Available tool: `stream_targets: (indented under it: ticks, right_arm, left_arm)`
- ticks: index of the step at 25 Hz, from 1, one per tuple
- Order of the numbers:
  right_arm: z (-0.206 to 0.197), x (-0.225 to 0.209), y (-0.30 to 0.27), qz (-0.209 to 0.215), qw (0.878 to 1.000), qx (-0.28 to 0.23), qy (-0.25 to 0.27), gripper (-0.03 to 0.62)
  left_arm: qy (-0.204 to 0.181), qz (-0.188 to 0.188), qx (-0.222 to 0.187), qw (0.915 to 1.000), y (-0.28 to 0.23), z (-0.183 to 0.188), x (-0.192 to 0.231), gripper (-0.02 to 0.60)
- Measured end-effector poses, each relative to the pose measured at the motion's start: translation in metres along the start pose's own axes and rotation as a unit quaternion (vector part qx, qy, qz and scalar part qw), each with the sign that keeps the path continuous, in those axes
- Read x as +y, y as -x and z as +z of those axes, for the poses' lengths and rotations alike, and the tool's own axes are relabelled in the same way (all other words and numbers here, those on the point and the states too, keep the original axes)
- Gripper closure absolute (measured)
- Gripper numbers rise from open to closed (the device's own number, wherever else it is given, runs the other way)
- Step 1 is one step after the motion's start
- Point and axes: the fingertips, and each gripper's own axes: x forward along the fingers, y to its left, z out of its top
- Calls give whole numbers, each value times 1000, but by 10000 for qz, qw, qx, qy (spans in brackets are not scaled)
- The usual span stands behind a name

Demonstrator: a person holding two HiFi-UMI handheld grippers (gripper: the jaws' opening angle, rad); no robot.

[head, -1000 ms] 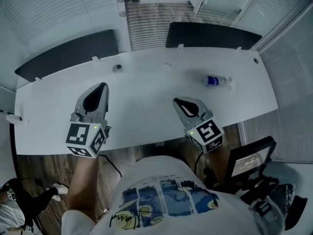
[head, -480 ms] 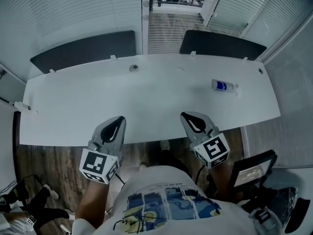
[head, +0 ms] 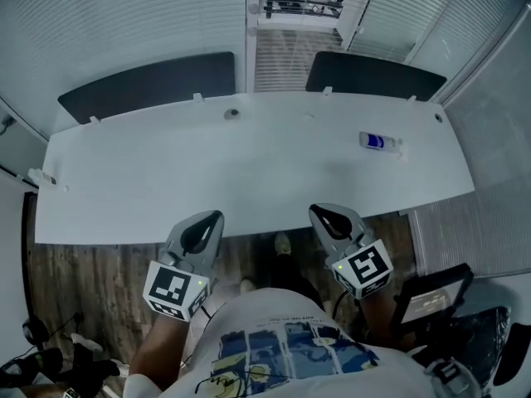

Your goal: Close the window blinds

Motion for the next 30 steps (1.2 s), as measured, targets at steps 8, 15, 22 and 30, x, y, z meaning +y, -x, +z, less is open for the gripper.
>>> stream_targets:
  ticks: [8,15,22,30]
  right_arm:
    - [-13,3,11,-48,10000,0,-35,591]
    - [-11,4,14,-87,10000,-18,-3,591]
    - [-4,11,15,1,9999,-117,112,591]
    - [-5,15,16,38,9998,-97,150,591]
  left_arm:
    - [-49,-161,-3,9999,-8,-6,-12,577]
    - [-96,-201,-9,9998,-9,-5,-15,577]
    - [-136,-227,31,9996,-5,-8,-20,577]
    - [-137,-234,85,9996,-3,-14,-25,577]
